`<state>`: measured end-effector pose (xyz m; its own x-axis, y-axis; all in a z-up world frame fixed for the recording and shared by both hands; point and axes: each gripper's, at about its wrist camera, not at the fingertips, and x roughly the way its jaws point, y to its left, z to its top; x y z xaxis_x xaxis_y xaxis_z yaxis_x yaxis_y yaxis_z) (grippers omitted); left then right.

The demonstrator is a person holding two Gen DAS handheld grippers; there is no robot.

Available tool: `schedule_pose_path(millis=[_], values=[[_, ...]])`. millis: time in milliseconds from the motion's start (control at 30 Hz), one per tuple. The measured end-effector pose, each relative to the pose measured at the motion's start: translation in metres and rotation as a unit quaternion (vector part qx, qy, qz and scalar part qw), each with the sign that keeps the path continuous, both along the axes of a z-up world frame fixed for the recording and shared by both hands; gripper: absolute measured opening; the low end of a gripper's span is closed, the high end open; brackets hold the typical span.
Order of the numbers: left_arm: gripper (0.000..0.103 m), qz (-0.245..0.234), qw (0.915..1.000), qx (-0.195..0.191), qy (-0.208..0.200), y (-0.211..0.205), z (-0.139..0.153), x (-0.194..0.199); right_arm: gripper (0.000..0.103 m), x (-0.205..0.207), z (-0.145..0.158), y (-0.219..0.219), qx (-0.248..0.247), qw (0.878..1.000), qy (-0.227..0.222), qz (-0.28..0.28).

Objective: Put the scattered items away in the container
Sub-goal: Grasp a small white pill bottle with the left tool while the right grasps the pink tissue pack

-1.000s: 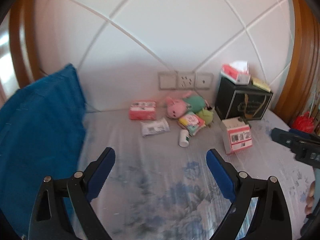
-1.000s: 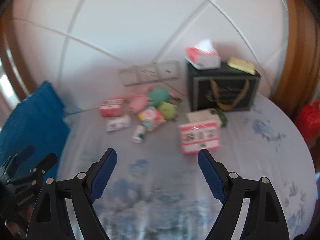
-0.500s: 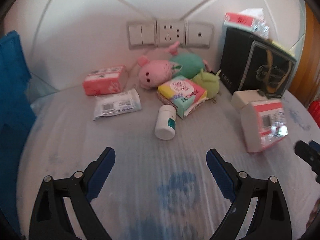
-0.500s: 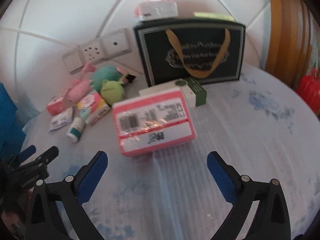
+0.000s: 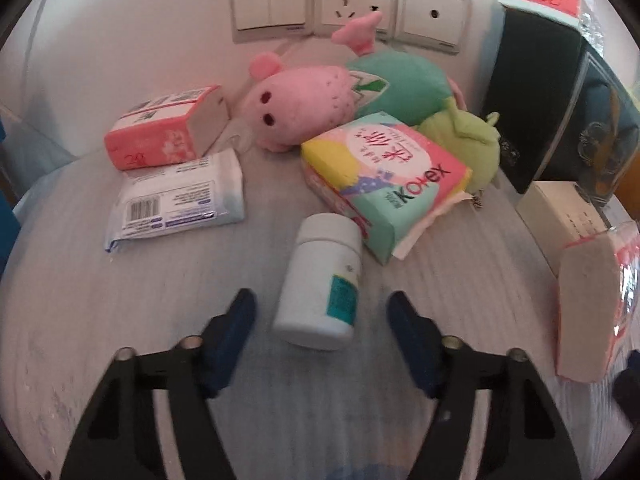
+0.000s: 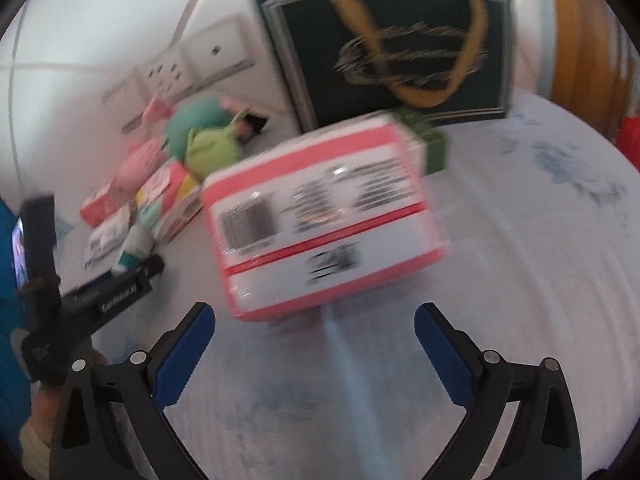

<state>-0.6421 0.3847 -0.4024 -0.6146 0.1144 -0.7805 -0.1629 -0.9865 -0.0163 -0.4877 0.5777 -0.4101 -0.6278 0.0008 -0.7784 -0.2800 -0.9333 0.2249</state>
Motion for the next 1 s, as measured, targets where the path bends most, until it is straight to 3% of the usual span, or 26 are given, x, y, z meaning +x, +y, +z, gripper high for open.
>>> schedule_pose_path(millis=[33, 67, 100, 167, 367, 433, 600, 733, 867, 1000], values=[[0.041, -0.007, 1.0, -0.003, 0.003, 0.004, 0.0, 0.002, 0.101, -0.005, -0.004, -0.004, 0.018, 1.0, -0.007, -0.003], [0.037, -0.014, 0.9998, -0.011, 0.006, 0.008, 0.001, 0.006, 0.101, -0.007, -0.006, -0.005, 0.039, 0.999, -0.011, -0.012], [0.037, -0.016, 0.9996, -0.023, 0.01, 0.013, 0.001, 0.01, 0.101, -0.006, -0.009, -0.001, 0.064, 0.997, -0.018, -0.029], [0.037, -0.023, 0.9991, -0.034, 0.012, 0.02, 0.001, 0.018, 0.101, 0.006, -0.008, 0.017, 0.065, 0.996, -0.019, -0.062], [0.037, -0.08, 0.9967, 0.006, -0.012, 0.051, 0.005, 0.057, 0.096, 0.063, -0.015, 0.101, 0.068, 0.978, -0.065, -0.185], [0.037, -0.104, 0.9944, 0.013, -0.007, 0.072, 0.011, 0.071, 0.095, 0.073, -0.013, 0.113, 0.05, 0.98, -0.063, -0.185], [0.035, -0.145, 0.9889, 0.024, 0.021, 0.129, 0.032, 0.075, 0.095, 0.084, 0.013, 0.111, 0.016, 0.989, -0.004, -0.146], [0.034, -0.155, 0.9876, 0.013, 0.022, 0.161, 0.027, 0.062, 0.095, 0.072, 0.025, 0.112, -0.012, 0.988, 0.017, -0.152], [0.034, -0.137, 0.9904, 0.021, -0.008, 0.158, 0.008, 0.055, 0.095, 0.039, 0.025, 0.098, -0.006, 0.992, 0.012, -0.127], [0.034, -0.132, 0.9912, 0.012, 0.0, 0.15, 0.004, 0.054, 0.096, 0.015, 0.008, 0.095, -0.028, 0.992, 0.003, -0.125]])
